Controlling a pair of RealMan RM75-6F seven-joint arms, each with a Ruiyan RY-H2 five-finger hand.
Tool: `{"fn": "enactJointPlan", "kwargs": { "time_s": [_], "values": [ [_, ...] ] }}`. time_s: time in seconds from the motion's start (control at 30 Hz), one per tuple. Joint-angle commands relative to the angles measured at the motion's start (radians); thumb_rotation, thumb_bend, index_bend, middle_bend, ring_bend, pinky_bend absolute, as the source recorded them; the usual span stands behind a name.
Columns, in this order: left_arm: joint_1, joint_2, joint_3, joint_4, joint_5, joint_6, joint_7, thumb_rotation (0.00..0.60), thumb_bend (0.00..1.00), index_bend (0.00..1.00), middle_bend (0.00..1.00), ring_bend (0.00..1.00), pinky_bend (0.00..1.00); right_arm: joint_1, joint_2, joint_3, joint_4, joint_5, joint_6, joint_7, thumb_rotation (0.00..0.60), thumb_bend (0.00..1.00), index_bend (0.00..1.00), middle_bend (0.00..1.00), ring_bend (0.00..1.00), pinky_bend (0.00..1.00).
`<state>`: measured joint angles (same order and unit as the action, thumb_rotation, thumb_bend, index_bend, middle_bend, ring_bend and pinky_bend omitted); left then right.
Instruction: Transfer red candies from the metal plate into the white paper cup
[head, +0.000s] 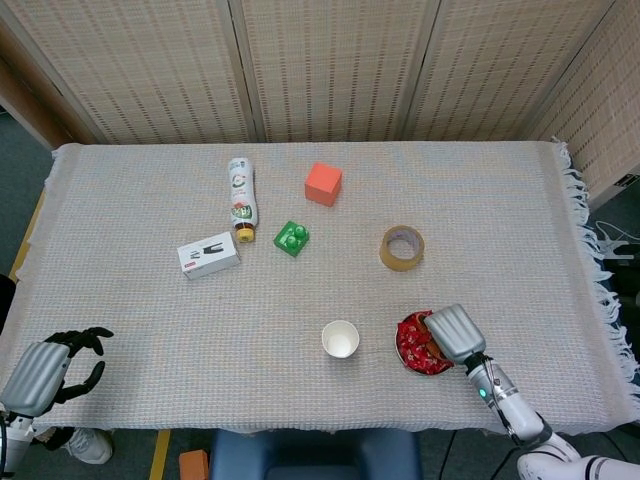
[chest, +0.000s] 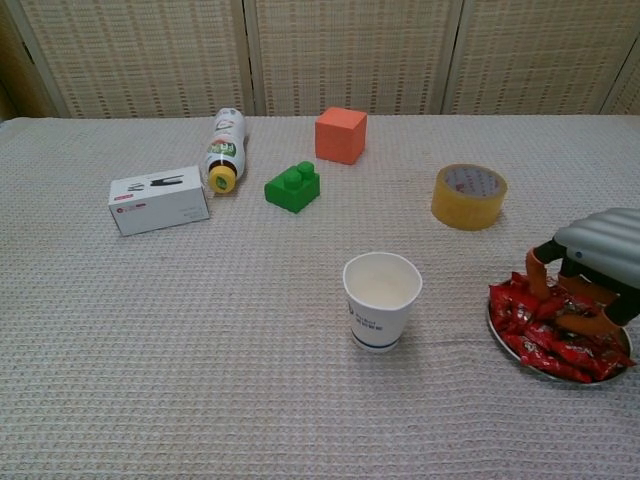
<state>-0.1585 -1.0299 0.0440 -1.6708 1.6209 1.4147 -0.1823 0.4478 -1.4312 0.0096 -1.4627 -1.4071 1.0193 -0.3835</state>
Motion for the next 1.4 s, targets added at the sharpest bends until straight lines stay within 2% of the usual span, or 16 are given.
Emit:
{"fn": "enactJointPlan", "kwargs": {
  "time_s": [0.03, 0.33, 0.53, 0.9, 1.17, 1.4],
  "values": [
    [0.001, 0.0, 0.0, 0.0, 0.001, 0.002, -0.001, 0.6, 0.43, 0.3, 0.48, 0.4, 0.41, -0.004, 0.002, -0.006, 0.009, -0.008, 0.008, 0.011, 0.6, 0.24, 0.55, 0.88, 0.77, 1.0],
    [0.0, 0.001, 0.001, 0.003, 0.003, 0.002, -0.009, 0.6, 0.43, 0.3, 0.48, 0.4, 0.41, -0.014, 0.019, -0.02, 0.012, -0.015, 0.027, -0.01, 0.6, 0.27, 0.55, 0.88, 0.77, 1.0],
    [0.001, 0.002, 0.0, 0.002, 0.002, 0.002, -0.009, 0.6, 0.43, 0.3, 0.48, 0.4, 0.41, -0.032, 0.031, -0.018, -0.023, -0.028, 0.082, -0.048, 0.6, 0.32, 0.57, 0.88, 0.77, 1.0],
    [0.002, 0.002, 0.002, 0.0, 0.01, 0.007, -0.006, 0.6, 0.43, 0.3, 0.48, 0.4, 0.41, -0.044, 0.106, -0.001, -0.216, -0.089, 0.167, -0.067, 0.6, 0.32, 0.58, 0.88, 0.77, 1.0],
    [0.001, 0.0, 0.001, 0.0, 0.009, 0.005, -0.001, 0.6, 0.43, 0.3, 0.48, 0.4, 0.41, 0.012, 0.127, 0.045, -0.35, -0.08, 0.114, -0.063, 0.6, 0.33, 0.57, 0.88, 0.77, 1.0],
    [0.0, 0.0, 0.002, 0.001, 0.011, 0.006, 0.0, 0.6, 0.43, 0.3, 0.48, 0.4, 0.41, 0.082, 0.062, 0.086, -0.347, -0.012, 0.023, -0.075, 0.6, 0.33, 0.56, 0.88, 0.77, 1.0]
  ]
}}
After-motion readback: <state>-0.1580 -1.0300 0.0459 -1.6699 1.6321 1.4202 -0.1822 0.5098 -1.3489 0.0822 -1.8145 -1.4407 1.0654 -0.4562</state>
